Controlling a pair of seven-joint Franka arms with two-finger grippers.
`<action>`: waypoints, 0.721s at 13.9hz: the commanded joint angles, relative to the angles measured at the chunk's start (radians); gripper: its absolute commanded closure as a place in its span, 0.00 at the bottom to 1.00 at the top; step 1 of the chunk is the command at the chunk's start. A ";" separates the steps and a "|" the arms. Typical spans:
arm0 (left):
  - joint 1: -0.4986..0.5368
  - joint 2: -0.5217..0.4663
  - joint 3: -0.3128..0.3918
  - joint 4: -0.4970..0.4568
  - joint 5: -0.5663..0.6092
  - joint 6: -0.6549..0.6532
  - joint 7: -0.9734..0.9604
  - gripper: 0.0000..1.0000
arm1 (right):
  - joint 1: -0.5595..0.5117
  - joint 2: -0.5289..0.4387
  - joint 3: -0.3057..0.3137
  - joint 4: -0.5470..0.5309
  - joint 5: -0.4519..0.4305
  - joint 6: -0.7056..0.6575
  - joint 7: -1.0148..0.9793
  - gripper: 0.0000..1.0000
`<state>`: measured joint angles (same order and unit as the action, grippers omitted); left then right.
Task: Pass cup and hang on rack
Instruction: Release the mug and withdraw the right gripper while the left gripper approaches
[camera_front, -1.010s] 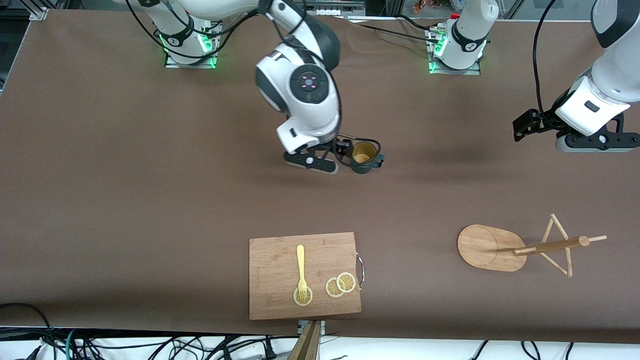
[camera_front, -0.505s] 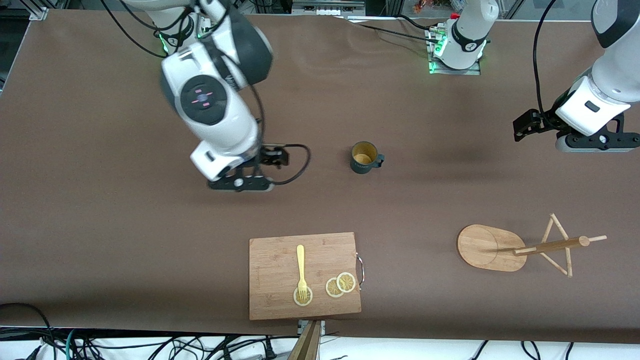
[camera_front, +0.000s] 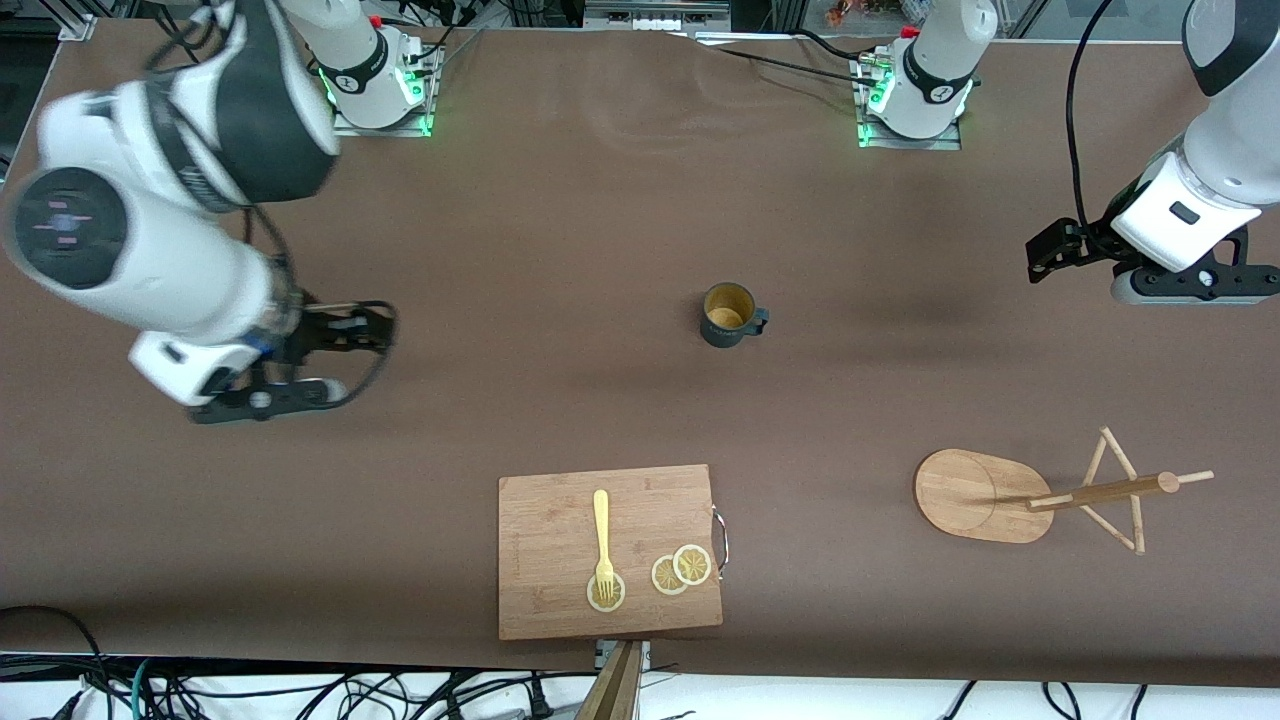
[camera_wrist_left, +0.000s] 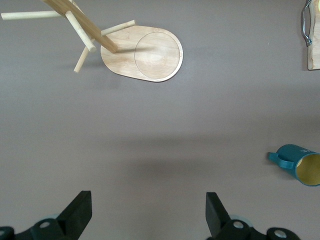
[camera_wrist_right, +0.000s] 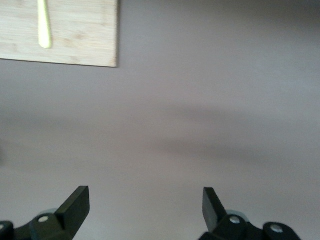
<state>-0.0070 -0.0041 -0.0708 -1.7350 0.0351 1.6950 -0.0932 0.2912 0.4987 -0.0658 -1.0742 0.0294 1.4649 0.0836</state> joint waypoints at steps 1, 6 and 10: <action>0.002 0.004 -0.001 0.012 -0.015 -0.008 0.020 0.00 | -0.091 -0.070 0.011 -0.045 -0.017 -0.028 -0.120 0.00; -0.014 0.004 -0.021 0.028 -0.011 -0.006 0.018 0.00 | -0.207 -0.210 0.011 -0.222 -0.031 -0.018 -0.179 0.00; -0.011 0.056 -0.060 0.079 -0.053 -0.001 -0.029 0.00 | -0.224 -0.281 0.012 -0.273 -0.126 -0.014 -0.183 0.00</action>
<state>-0.0181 -0.0012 -0.1310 -1.7177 0.0226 1.6970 -0.1083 0.0816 0.2883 -0.0713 -1.2772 -0.0533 1.4366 -0.0893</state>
